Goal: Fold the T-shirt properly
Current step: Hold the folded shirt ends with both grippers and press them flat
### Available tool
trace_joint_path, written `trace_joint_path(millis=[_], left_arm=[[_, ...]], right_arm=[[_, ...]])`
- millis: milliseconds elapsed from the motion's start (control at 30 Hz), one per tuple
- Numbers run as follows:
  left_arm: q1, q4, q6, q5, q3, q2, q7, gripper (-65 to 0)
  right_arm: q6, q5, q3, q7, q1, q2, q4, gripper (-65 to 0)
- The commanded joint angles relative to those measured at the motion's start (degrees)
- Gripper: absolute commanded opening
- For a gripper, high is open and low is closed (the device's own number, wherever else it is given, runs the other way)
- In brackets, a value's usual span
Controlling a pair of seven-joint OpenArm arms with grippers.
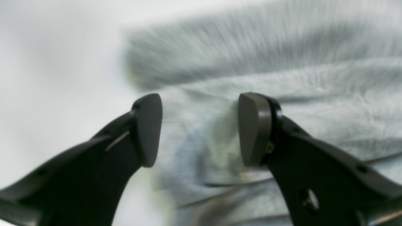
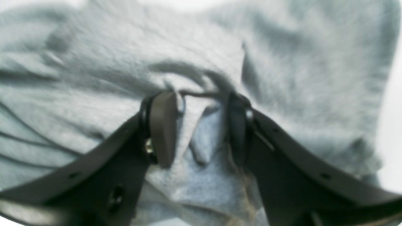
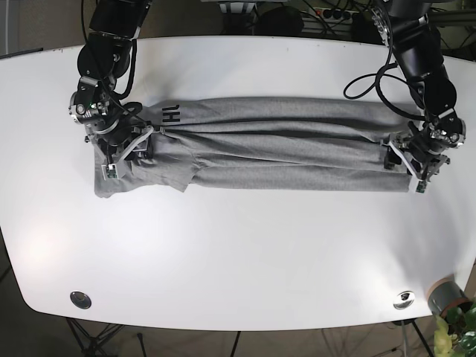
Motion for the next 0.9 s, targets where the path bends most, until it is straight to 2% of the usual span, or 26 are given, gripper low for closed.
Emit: trace_joint_path(millis=[0, 67, 133, 300, 433, 567, 700, 867], left_arm=[[-1.13, 4.39, 0.53, -4.01, -2.79, -1.72, 2.4, -29.0], [-1.13, 4.82, 0.53, -6.65, -4.46, -1.89, 5.48, -28.1], [-1.22, 5.0, 0.53, -9.46, -7.01, -2.86, 8.73, -22.8], [-0.87, 4.74, 0.53, -11.57, -11.23, -3.21, 9.79, -14.3], [1.86, 4.82, 0.53, -12.98, -11.14, -3.21, 9.79, -13.8], [3.88, 4.65, 0.53, -17.64, -9.65, -3.21, 9.79, -13.8], [5.46, 3.42, 0.53, -20.28, -8.86, -3.04, 9.79, -13.8], [5.37, -0.8, 0.53, -20.72, -9.03, -3.04, 9.7, -13.8]], right_arm=[[0.1, 0.07, 0.17, 1.24, 0.22, 0.35, 1.8, -39.5], [0.1, 0.07, 0.25, 1.24, -0.04, 0.35, 1.8, -39.5], [0.1, 0.07, 0.34, 1.24, -0.31, 0.35, 1.8, -39.5], [0.28, 0.07, 0.43, 1.24, -0.4, 0.35, 1.8, -39.5], [0.36, 0.07, 0.43, 1.24, -0.92, 0.35, 1.71, -39.5], [0.36, 0.07, 0.34, 1.24, -1.19, 0.35, 1.71, -39.5], [0.36, 0.07, 0.17, 1.24, -1.19, 0.35, 1.71, -39.5], [0.36, 0.07, 0.17, 1.24, -1.19, 0.35, 1.71, -39.5]])
